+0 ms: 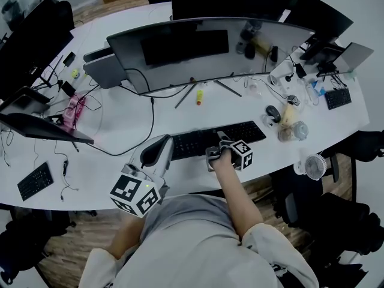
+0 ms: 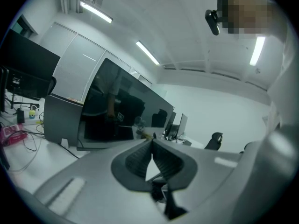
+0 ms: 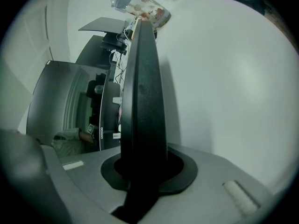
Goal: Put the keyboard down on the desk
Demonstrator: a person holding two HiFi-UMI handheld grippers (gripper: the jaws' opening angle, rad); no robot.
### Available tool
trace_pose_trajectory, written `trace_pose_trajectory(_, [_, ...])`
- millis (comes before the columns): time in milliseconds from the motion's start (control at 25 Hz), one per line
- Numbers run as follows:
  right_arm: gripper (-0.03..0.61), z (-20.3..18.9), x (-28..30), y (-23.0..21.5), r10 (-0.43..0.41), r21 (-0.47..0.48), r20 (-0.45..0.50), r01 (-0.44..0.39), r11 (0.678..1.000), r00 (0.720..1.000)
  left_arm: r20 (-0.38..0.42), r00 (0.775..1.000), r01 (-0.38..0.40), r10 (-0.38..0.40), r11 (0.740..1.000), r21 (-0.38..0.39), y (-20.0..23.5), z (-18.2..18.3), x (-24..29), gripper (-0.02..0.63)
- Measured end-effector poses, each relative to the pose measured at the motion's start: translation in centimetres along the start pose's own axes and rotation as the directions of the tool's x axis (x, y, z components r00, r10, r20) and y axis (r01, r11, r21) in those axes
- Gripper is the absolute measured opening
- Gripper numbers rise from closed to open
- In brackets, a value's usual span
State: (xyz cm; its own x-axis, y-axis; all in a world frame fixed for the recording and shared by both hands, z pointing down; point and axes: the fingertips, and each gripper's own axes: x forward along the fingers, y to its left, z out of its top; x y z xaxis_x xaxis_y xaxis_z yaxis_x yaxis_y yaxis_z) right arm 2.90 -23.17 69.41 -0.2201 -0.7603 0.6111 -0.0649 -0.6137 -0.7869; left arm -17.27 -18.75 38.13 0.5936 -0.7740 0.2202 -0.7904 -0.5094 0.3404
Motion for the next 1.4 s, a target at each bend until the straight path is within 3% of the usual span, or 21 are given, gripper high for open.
trace_pose_trajectory(800, [0.078,0.2,0.7,0.2,-0.073,-0.053,0.04,0.075,0.996,0.996,0.008,1.0,-0.017,0.017,0.999,-0.028,1.3,0.1,-0.1,0.0])
trace_pose_trajectory(1400, [0.251,-0.3,0.4,2.4,-0.063,-0.108,0.054,0.069,0.992,0.997,0.017,1.0,-0.018,0.018,0.999,-0.04,2.0,0.2,-0.5,0.0])
